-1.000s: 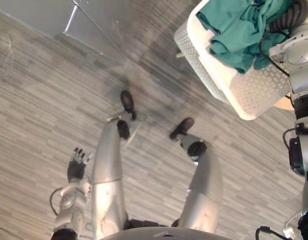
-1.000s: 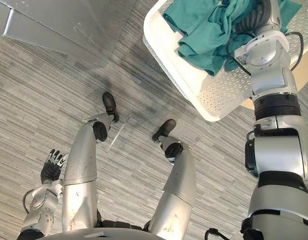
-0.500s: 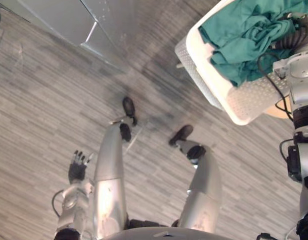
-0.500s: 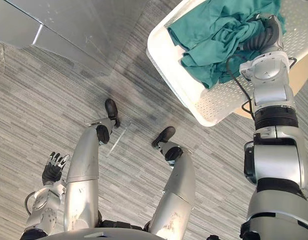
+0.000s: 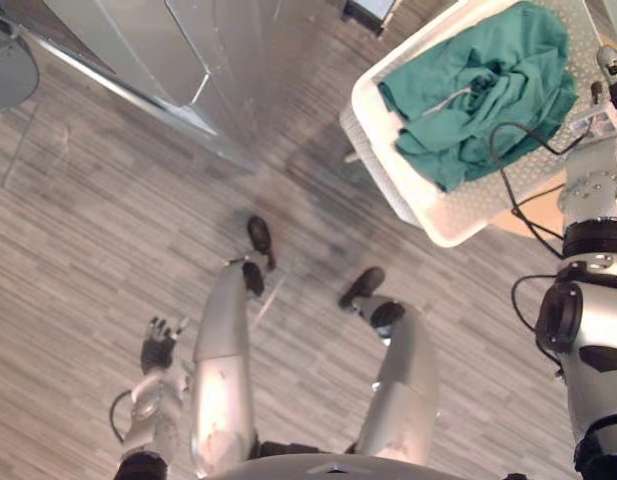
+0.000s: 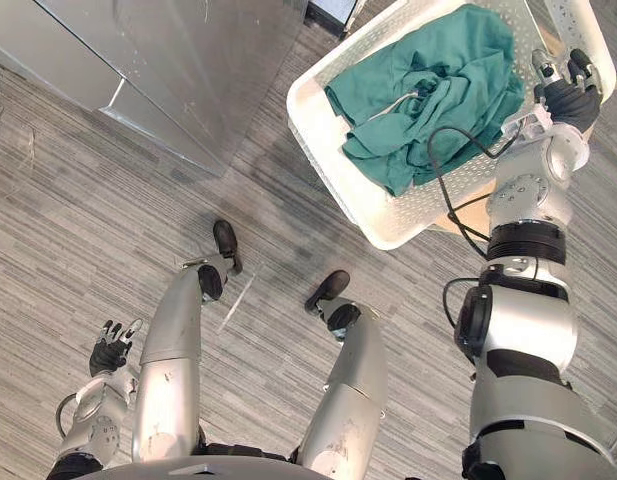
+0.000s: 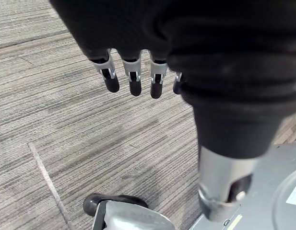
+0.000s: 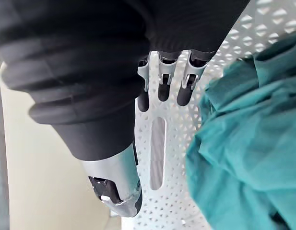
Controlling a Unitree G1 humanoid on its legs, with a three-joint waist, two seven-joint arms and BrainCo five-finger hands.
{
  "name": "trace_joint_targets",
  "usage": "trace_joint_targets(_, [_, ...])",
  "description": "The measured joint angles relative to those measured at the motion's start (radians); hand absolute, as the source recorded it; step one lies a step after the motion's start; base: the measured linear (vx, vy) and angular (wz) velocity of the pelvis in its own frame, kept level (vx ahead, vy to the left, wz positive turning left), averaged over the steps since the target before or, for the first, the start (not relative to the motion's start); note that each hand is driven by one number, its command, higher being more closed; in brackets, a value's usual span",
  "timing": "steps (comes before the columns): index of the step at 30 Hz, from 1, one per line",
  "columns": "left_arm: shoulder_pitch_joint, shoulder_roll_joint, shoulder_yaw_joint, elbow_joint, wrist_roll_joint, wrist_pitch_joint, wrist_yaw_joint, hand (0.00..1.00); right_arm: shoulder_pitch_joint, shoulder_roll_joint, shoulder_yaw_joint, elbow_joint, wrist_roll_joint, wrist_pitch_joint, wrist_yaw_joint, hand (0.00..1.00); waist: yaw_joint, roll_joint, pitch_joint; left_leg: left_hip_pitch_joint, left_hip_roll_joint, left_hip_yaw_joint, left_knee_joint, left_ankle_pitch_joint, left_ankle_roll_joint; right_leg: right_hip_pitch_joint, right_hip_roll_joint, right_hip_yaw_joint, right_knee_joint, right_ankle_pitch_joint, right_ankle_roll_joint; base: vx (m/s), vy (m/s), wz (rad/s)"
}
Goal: Pick up the laundry basket with both hands and put the clothes into the washing machine.
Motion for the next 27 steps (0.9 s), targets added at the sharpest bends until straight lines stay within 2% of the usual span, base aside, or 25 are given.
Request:
trace_joint_targets(3, [-0.001, 0.0, -0.003, 0.017, -0.012, 0.003, 0.012, 0.0, -0.023, 0.059, -0.021, -0.013, 0.084, -0.032, -0.031, 1.0, -0.003, 0.0, 0.0, 0.017, -0.001, 0.0, -0.01, 0.007, 0.001, 0.014, 0.0, -0.002, -0.001, 0.002, -0.003, -0.04, -0.096, 0.03])
trace_joint_targets(6, [0.0, 0.0, -0.003, 0.032, -0.021, 0.01, 0.017, 0.0, -0.029, 0.115, -0.028, -0.112, 0.132, -0.058, -0.041, 1.0, -0.006, 0.0, 0.0, 0.036, -0.001, 0.002, -0.012, 0.007, 0.001, 0.027, 0.0, 0.001, 0.002, 0.002, -0.004, -0.04, -0.085, 0.0])
trace_joint_targets(9, [0.0, 0.0, -0.004, 0.039, -0.021, 0.01, 0.018, 0.0, -0.06, 0.144, -0.04, -0.162, 0.137, -0.084, -0.057, 1.0, -0.008, 0.0, 0.0, 0.047, -0.001, 0.009, -0.015, 0.007, 0.001, 0.029, -0.001, 0.009, 0.003, 0.001, -0.006, -0.05, -0.076, -0.02])
trace_joint_targets(15, [-0.001, 0.001, -0.01, 0.068, -0.021, 0.009, 0.019, 0.0, -0.078, 0.152, -0.078, -0.162, 0.134, -0.103, -0.062, 1.0, -0.008, 0.0, 0.0, 0.083, -0.007, 0.015, -0.034, 0.011, -0.005, 0.061, -0.003, 0.008, -0.007, -0.004, -0.004, -0.05, -0.07, 0.03])
trace_joint_targets(16, [-0.001, 0.001, -0.01, 0.069, -0.021, 0.009, 0.019, 0.0, -0.093, 0.152, -0.087, -0.162, 0.129, -0.103, -0.062, 0.0, -0.011, 0.0, 0.0, 0.089, -0.008, 0.02, -0.044, 0.014, -0.003, 0.062, -0.002, 0.008, -0.014, -0.001, -0.005, -0.04, -0.07, 0.01])
trace_joint_targets(24, [-0.003, 0.005, -0.009, 0.107, -0.02, 0.007, 0.02, 0.0, -0.113, 0.15, -0.095, -0.161, 0.085, -0.096, -0.056, 0.0, -0.032, 0.002, -0.001, 0.146, -0.007, 0.03, -0.082, 0.031, -0.002, 0.12, 0.014, 0.0, -0.058, 0.02, -0.011, -0.04, -0.073, -0.01])
trace_joint_targets(27, [-0.003, 0.009, -0.009, 0.116, -0.019, 0.007, 0.018, 0.0, -0.075, 0.148, -0.072, -0.222, 0.079, -0.095, -0.04, 0.0, -0.043, 0.002, -0.001, 0.173, -0.004, 0.032, -0.094, 0.031, -0.003, 0.152, 0.025, -0.002, -0.082, 0.025, -0.005, -0.02, -0.061, -0.03])
